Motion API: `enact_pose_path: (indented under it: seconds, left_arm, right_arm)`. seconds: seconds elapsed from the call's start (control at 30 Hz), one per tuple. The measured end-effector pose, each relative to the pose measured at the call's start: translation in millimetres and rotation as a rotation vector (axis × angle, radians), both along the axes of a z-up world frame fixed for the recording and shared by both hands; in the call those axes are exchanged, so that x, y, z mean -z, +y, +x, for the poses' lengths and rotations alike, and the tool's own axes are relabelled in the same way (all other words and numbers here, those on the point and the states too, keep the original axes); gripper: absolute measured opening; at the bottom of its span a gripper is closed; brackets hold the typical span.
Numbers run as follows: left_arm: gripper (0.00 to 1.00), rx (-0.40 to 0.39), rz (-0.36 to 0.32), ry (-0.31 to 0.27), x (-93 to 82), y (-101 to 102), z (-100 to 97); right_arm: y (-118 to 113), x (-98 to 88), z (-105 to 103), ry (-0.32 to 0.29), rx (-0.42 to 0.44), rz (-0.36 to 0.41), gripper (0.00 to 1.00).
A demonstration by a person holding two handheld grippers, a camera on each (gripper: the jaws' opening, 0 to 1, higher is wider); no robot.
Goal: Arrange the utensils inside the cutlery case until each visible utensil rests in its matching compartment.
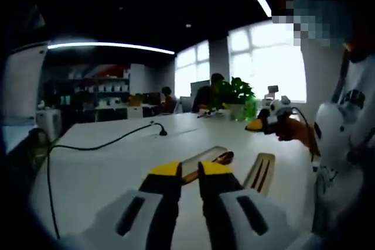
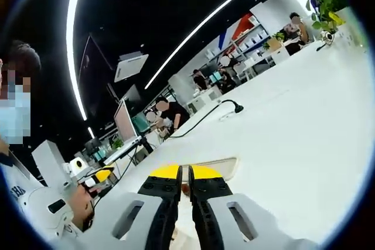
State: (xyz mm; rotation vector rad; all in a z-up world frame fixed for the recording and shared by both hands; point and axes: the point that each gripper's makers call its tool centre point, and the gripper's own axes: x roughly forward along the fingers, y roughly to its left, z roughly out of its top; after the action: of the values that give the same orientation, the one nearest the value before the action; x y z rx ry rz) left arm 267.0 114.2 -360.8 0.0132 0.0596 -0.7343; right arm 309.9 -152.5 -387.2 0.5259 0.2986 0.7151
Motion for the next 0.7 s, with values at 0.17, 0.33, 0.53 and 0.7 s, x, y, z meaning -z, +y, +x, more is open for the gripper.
enact_pose_path:
  seconds: [0.17,0.33,0.53,0.7]
  left_arm:
    - [0.12,-0.013,0.019,0.001,3.7,4,-0.6]
    - [0.12,-0.024,0.049,0.0,7.8,6,0.0]
    - [0.12,-0.022,0.056,-0.006,8.7,5,0.3]
    - [0.12,-0.019,0.065,-0.005,11.2,5,0.1]
  right_arm:
    - [7,14.6,5,0.032,-0.004,-0.061,0.02]
    - [14,29.0,9,0.068,-0.023,-0.108,0.02]
    - [18,46.2,11,0.099,-0.026,-0.207,0.06]
    - [27,53.7,14,0.145,-0.053,-0.171,0.08]
